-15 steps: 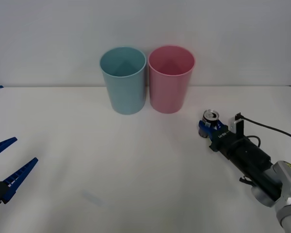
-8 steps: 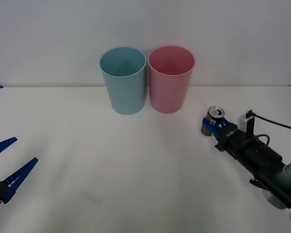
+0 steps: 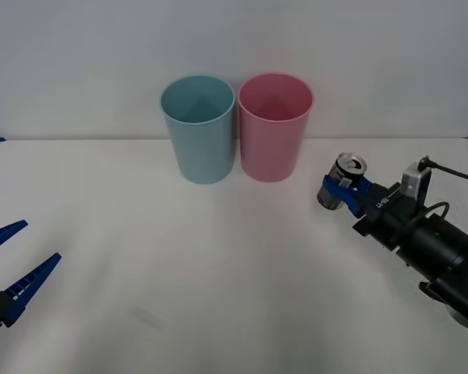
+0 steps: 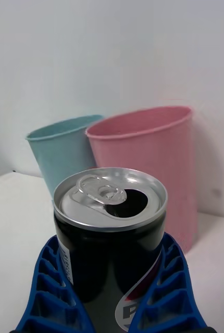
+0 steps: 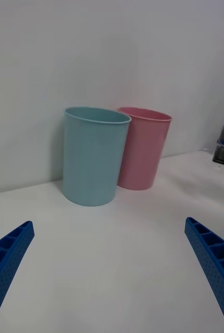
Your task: Grasp the object on the table and drop it into the matching bin: aluminum can to the light blue bin, PET bottle to the pink bin.
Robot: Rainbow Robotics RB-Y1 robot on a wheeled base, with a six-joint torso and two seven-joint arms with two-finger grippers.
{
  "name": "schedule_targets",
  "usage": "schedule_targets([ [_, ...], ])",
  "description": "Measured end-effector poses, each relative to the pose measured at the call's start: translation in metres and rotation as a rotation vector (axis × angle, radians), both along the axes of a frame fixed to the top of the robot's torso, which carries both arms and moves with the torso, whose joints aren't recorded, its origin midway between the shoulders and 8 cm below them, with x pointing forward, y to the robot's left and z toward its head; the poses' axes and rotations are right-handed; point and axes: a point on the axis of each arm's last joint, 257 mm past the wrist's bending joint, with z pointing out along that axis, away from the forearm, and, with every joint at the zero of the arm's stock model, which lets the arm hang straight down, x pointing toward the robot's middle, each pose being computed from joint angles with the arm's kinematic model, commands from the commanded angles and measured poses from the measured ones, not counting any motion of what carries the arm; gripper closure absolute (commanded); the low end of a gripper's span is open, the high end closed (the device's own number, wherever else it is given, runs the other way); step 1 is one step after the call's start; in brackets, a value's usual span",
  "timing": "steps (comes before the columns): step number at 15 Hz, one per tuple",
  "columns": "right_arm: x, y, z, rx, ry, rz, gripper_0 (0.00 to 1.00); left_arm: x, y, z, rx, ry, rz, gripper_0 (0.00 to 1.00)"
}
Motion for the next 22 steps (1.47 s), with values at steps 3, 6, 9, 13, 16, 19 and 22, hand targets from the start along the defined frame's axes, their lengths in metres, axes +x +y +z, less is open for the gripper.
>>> schedule_targets([
  [3, -0.008, 0.013, 0.032, 0.052, -0.006, 0.054, 1.00, 0.000, 0.000, 0.000, 0.000, 0.000, 0.000, 0.00],
  [6, -0.009, 0.031, 0.062, 0.087, -0.020, 0.111, 1.00, 0.000, 0.000, 0.000, 0.000, 0.000, 0.000, 0.00],
  [9, 0.002, 0.055, 0.097, 0.073, -0.077, 0.162, 1.00, 0.000, 0.000, 0.000, 0.000, 0.000, 0.000, 0.00],
  [13, 0.017, 0.086, 0.132, 0.058, -0.126, 0.188, 1.00, 0.000, 0.000, 0.000, 0.000, 0.000, 0.000, 0.00],
  [16, 0.027, 0.110, 0.146, 0.039, -0.147, 0.194, 1.00, 0.000, 0.000, 0.000, 0.000, 0.000, 0.000, 0.00],
  [19, 0.044, 0.138, 0.157, 0.005, -0.156, 0.224, 1.00, 0.000, 0.000, 0.000, 0.000, 0.000, 0.000, 0.00],
  [22, 0.073, 0.161, 0.165, -0.041, -0.155, 0.240, 1.00, 0.000, 0.000, 0.000, 0.000, 0.000, 0.000, 0.00],
])
